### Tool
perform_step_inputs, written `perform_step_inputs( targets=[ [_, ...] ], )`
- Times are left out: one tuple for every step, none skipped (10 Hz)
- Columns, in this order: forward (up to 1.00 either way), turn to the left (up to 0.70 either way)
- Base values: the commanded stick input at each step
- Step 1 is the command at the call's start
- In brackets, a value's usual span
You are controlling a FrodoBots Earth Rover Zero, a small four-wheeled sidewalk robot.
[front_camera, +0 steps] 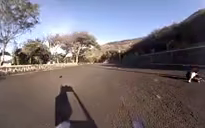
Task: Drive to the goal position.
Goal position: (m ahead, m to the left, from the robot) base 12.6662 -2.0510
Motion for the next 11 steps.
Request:
perform_step_inputs(
  targets=[
    [0.5,-0.13],
    [0.5,-0.37],
    [0.5,-0.32],
    [0.5,-0.06],
    [0.5,-0.16],
    [0.5,-0.36],
    [0.5,-0.38],
    [0.5,-0.06],
    [0.5,-0.49],
    [0.5,-0.49],
    [0.5,-0.37]
  ],
)
